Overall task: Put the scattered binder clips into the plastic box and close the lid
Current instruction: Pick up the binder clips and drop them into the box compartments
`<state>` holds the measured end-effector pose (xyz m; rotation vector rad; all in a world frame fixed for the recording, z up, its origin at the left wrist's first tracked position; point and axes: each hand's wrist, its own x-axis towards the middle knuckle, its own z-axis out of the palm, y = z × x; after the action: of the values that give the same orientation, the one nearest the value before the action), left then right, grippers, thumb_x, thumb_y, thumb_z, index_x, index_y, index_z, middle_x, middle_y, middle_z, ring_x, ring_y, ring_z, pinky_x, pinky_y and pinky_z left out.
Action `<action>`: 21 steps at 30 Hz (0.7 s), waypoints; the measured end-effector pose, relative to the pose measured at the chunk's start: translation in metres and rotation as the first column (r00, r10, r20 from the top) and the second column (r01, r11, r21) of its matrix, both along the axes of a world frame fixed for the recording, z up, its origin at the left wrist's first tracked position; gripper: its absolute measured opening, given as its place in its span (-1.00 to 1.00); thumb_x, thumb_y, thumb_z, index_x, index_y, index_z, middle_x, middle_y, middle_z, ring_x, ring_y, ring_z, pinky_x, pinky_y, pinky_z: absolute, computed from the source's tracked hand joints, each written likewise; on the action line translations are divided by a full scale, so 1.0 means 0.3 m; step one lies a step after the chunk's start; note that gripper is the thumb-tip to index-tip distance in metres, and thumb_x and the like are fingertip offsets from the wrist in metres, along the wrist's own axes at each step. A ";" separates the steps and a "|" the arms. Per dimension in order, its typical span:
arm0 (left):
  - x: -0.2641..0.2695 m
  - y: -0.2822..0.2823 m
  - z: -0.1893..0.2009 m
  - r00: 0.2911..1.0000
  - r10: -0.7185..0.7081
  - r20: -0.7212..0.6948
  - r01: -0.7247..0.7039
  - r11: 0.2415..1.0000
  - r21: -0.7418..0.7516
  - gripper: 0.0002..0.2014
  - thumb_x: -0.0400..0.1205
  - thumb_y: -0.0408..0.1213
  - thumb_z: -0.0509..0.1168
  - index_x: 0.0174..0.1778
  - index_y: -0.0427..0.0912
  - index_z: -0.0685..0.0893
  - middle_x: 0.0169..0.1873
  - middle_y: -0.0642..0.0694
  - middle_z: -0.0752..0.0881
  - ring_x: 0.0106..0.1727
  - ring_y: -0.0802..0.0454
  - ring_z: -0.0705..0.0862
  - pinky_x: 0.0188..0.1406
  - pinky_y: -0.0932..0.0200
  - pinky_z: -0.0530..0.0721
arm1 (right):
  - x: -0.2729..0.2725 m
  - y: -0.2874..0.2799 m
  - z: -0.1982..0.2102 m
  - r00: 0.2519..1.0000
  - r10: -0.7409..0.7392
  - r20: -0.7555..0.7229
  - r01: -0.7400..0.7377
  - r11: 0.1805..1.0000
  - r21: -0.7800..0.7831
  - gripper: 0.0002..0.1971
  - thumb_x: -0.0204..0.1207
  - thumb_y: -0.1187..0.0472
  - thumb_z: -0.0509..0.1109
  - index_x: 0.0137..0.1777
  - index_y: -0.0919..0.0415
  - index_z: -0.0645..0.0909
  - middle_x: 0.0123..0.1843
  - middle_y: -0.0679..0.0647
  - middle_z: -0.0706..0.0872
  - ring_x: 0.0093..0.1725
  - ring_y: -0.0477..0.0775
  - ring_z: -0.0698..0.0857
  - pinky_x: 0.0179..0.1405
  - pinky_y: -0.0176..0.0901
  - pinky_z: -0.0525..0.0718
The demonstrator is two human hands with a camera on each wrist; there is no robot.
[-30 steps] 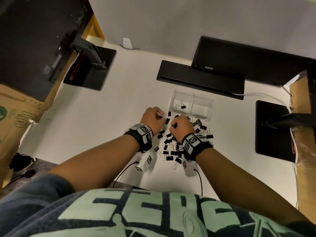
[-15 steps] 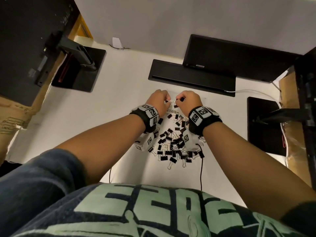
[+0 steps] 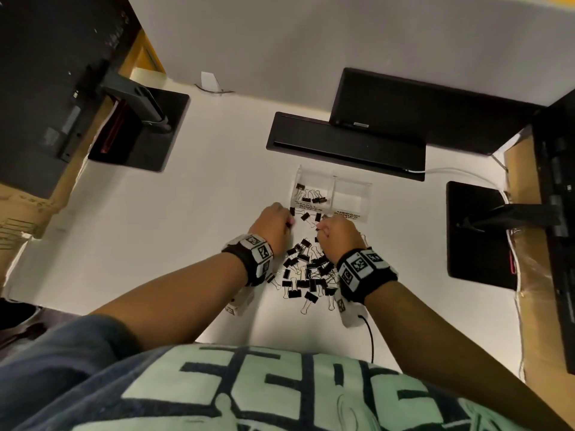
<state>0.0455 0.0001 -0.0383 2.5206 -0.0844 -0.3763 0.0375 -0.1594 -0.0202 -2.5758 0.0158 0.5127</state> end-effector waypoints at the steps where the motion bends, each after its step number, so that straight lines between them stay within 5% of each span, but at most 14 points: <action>1: -0.012 -0.008 0.000 0.997 -0.073 0.025 0.072 0.997 0.025 -0.77 0.63 -0.43 0.15 0.12 -0.28 0.65 0.16 -0.20 0.58 0.18 -0.13 0.56 0.14 0.09 0.56 | -0.001 -0.003 -0.016 1.000 -0.001 -0.007 0.001 0.999 -0.039 -0.80 0.59 0.31 0.23 0.02 0.32 0.68 0.09 0.09 0.62 0.00 0.12 0.68 0.04 -0.04 0.66; 3: -0.022 -0.015 -0.005 0.986 -0.164 0.022 0.162 0.984 0.077 -0.64 0.61 -0.47 0.15 0.34 -0.29 0.54 0.36 -0.22 0.50 0.34 -0.17 0.49 0.28 0.02 0.53 | 0.002 -0.004 -0.043 1.000 -0.007 -0.028 0.005 0.997 -0.076 -0.75 0.61 0.24 0.26 0.23 0.28 0.62 0.28 0.16 0.57 0.13 0.16 0.65 0.13 -0.04 0.62; 6: -0.017 -0.014 -0.025 0.982 -0.187 -0.025 0.188 0.975 0.121 -0.44 0.56 -0.54 0.20 0.52 -0.26 0.37 0.51 -0.20 0.38 0.47 -0.18 0.39 0.40 0.02 0.44 | 0.002 0.010 -0.072 1.000 -0.005 -0.025 0.002 0.993 -0.115 -0.74 0.61 0.21 0.28 0.24 0.30 0.57 0.33 0.17 0.52 0.17 0.16 0.63 0.13 0.01 0.65; 11: -0.009 -0.025 -0.037 0.990 -0.141 0.000 0.139 0.977 0.164 -0.51 0.53 -0.55 0.24 0.41 -0.28 0.45 0.21 -0.26 0.50 0.23 -0.21 0.50 0.08 -0.04 0.58 | -0.007 0.041 -0.097 0.999 0.028 0.025 -0.024 0.989 -0.144 -0.85 0.58 0.29 0.25 0.05 0.32 0.60 0.18 0.18 0.51 0.10 0.18 0.60 -0.03 0.01 0.67; 21: 0.005 -0.035 -0.035 0.998 -0.014 -0.066 0.026 0.983 0.181 -0.72 0.62 -0.28 0.23 0.21 -0.32 0.56 0.21 -0.26 0.47 0.19 -0.19 0.54 0.04 -0.02 0.62 | -0.021 0.073 -0.106 0.998 0.060 0.008 -0.058 0.990 -0.130 -0.79 0.56 0.22 0.29 0.13 0.31 0.56 0.17 0.20 0.57 0.20 0.19 0.56 0.10 0.02 0.61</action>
<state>0.0469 -0.0105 -0.0489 2.6864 -0.0527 -0.4927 0.0311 -0.1375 -0.0520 -2.7129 -0.0321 0.5346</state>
